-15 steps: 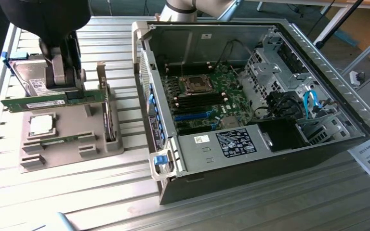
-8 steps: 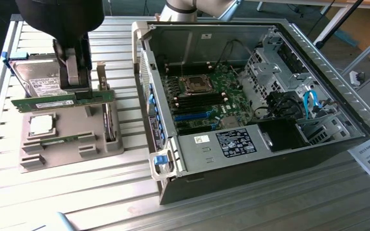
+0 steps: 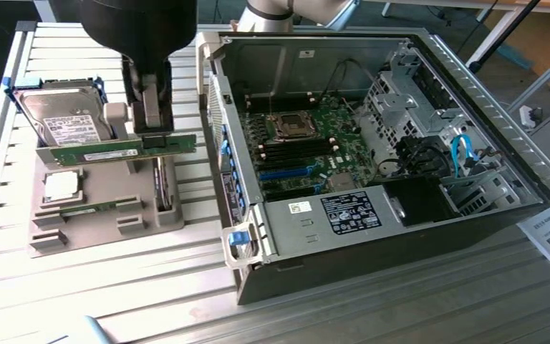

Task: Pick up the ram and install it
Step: 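Pick up the ram and move it above insertion slot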

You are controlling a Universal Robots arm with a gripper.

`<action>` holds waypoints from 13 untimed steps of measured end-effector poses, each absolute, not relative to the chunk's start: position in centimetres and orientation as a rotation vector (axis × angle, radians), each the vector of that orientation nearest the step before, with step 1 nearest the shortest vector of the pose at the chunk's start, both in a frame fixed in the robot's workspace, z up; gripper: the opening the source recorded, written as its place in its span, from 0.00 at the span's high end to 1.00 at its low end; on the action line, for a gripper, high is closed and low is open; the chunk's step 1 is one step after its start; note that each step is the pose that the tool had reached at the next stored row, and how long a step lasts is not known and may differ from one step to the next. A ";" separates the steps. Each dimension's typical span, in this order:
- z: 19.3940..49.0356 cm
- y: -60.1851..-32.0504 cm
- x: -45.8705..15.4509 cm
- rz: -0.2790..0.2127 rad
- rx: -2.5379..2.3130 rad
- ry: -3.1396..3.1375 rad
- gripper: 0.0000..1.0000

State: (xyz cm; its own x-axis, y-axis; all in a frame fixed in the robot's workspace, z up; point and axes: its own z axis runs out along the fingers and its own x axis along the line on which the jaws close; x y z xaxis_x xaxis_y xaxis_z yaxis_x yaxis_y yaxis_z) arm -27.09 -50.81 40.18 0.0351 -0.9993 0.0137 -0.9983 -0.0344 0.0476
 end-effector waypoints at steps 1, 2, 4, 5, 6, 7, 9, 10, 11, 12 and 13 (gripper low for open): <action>40.2 -50.9 -26.5 -0.039 2.227 -2.151 0.88; 40.2 -51.0 -26.0 -0.041 2.226 -2.150 0.88; 40.2 -51.0 -25.2 -0.044 2.225 -2.148 0.88; 40.2 -51.1 -24.8 -0.046 2.224 -2.148 0.88; 40.2 -51.1 -24.4 -0.048 2.223 -2.147 0.88; 40.2 -51.2 -24.2 -0.049 2.222 -2.146 0.88; 40.2 -51.2 -23.7 -0.051 2.221 -2.145 0.88; 40.2 -51.3 -23.4 -0.052 2.221 -2.145 0.88; 40.2 -51.3 -23.1 -0.052 2.221 -2.144 0.88; 40.2 -51.3 -23.1 -0.052 2.221 -2.144 0.88; 40.2 -51.3 -23.1 -0.051 2.226 -2.142 0.88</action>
